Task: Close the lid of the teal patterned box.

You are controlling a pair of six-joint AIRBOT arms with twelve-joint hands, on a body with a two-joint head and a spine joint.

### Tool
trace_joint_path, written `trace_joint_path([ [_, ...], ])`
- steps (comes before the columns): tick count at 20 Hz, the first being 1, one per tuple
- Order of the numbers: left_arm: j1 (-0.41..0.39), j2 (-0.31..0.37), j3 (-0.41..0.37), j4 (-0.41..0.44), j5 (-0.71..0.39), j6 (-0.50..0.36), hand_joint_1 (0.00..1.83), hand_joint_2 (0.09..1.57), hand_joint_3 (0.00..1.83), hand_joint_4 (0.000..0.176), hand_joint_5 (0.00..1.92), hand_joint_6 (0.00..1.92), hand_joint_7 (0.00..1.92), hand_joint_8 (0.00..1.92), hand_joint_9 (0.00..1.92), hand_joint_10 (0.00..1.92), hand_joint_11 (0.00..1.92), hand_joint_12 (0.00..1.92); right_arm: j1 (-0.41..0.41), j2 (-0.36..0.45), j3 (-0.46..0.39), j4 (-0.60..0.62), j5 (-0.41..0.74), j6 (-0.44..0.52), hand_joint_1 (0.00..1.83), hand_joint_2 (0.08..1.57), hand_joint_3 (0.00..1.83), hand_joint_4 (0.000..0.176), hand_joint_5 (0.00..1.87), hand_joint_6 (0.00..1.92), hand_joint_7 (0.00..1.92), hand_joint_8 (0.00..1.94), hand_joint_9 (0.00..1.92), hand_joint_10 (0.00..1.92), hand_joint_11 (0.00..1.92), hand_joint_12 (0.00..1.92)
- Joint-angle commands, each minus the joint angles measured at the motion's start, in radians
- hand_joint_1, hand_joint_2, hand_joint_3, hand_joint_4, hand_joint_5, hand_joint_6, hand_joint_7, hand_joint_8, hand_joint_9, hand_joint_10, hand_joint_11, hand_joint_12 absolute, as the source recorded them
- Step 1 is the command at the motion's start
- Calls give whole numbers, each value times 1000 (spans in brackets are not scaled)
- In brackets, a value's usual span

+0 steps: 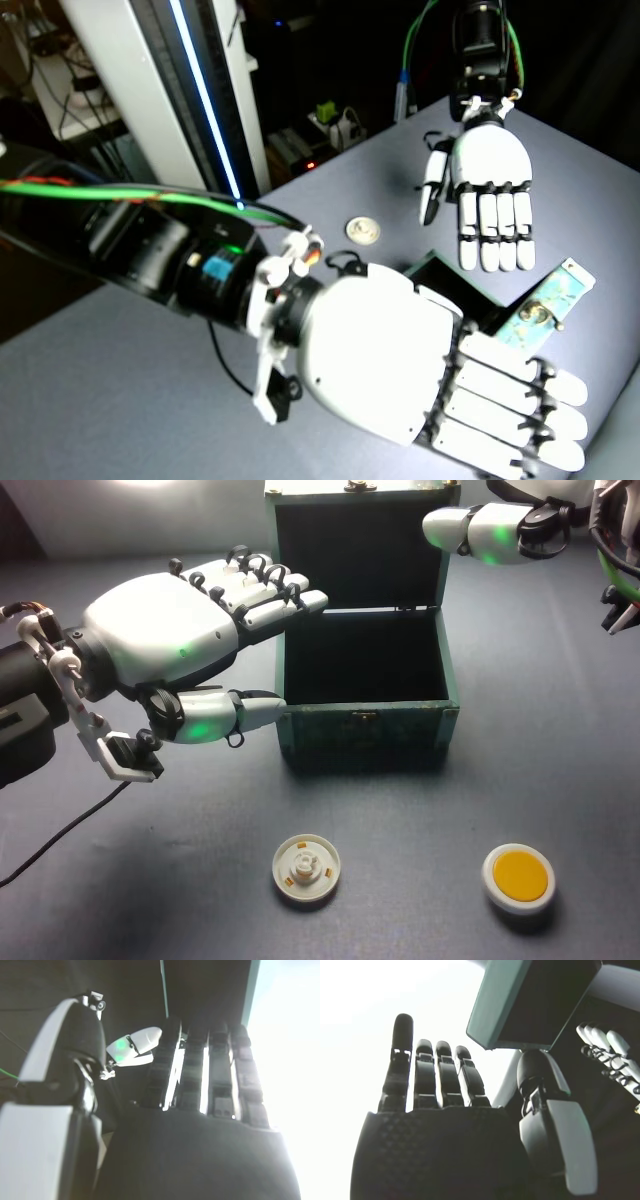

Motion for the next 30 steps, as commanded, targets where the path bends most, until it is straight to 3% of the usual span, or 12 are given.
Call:
trace_joint_path([
  [1, -10, -3, 5, -24, -122, -5, 248, 1411, 0, 2, 32, 11, 0, 0, 0, 0, 0, 400, 19, 5, 2, -6, 110, 0, 192, 1383, 0, 0, 216, 39, 381, 26, 224, 605, 0, 1702],
  [2, -7, -1, 6, -29, -123, -5, 251, 1411, 0, 18, 38, 13, 0, 0, 0, 0, 0, 420, 19, 5, 2, -6, 110, 0, 200, 1398, 2, 0, 308, 99, 446, 56, 185, 925, 9, 1810],
  [5, 1, -1, 7, -41, -128, -6, 250, 1426, 1, 24, 31, 3, 0, 0, 0, 0, 0, 267, 19, 5, -13, -8, 110, 0, 198, 1409, 0, 0, 136, 1126, 372, 1015, 324, 1493, 289, 1920],
  [7, 8, 0, 7, -49, -133, -7, 244, 1431, 1, 26, 7, 3, 0, 0, 0, 0, 0, 116, 19, 5, -27, -10, 110, 0, 185, 1399, 0, 0, 130, 1010, 434, 937, 371, 1327, 295, 1819],
  [10, 30, 5, 3, -71, -153, -15, 301, 1425, 0, 13, 36, 7, 0, 0, 0, 0, 0, 384, 19, 22, -60, -30, 125, 1, 169, 1418, 1, 0, 171, 874, 554, 555, 468, 1074, 316, 1727],
  [12, 42, 5, 0, -74, -165, -24, 260, 1435, 2, 29, 19, 7, 0, 0, 0, 0, 0, 409, 19, 44, -87, -48, 142, 2, 187, 1415, 0, 0, 138, 851, 516, 396, 383, 1018, 193, 1748],
  [16, 73, 9, -10, -94, -189, -29, 263, 1435, 1, 40, 28, 3, 0, 0, 0, 0, 0, 643, -4, 78, -130, -72, 175, 10, 179, 1422, 0, 0, 119, 1307, 455, 865, 325, 1278, 68, 1909],
  [18, 85, 11, -14, -102, -202, -35, 305, 1427, 0, 30, 33, 2, 0, 0, 0, 0, 0, 549, -23, 85, -138, -106, 188, 61, 140, 1417, 0, 0, 122, 992, 209, 732, 35, 1227, 2, 1921],
  [22, 99, 19, -27, -103, -224, -36, 285, 1420, 0, 20, 12, 2, 0, 0, 0, 0, 0, 260, -60, 113, -172, -127, 225, 89, 112, 1437, 0, 0, 199, 575, 286, 443, 45, 1130, 0, 1859],
  [25, 111, 25, -36, -104, -236, -38, 364, 1463, 8, 46, 7, 1, 0, 0, 0, 0, 0, 204, -90, 130, -190, -151, 260, 135, 78, 1472, 1, 0, 201, 748, 291, 695, 75, 1352, 0, 1918],
  [27, 121, 25, -40, -104, -248, -45, 456, 1482, 4, 37, 5, 1, 0, 0, 0, 0, 0, 173, -108, 137, -200, -154, 275, 148, 70, 1460, 0, 0, 221, 375, 227, 356, 2, 933, 0, 1634],
  [30, 147, 30, -53, -105, -274, -59, 473, 1518, 10, 40, 0, 0, 0, 0, 0, 0, 0, 15, -131, 146, -211, -154, 289, 160, 102, 1439, 0, 0, 268, 490, 318, 84, 43, 684, 0, 1485],
])
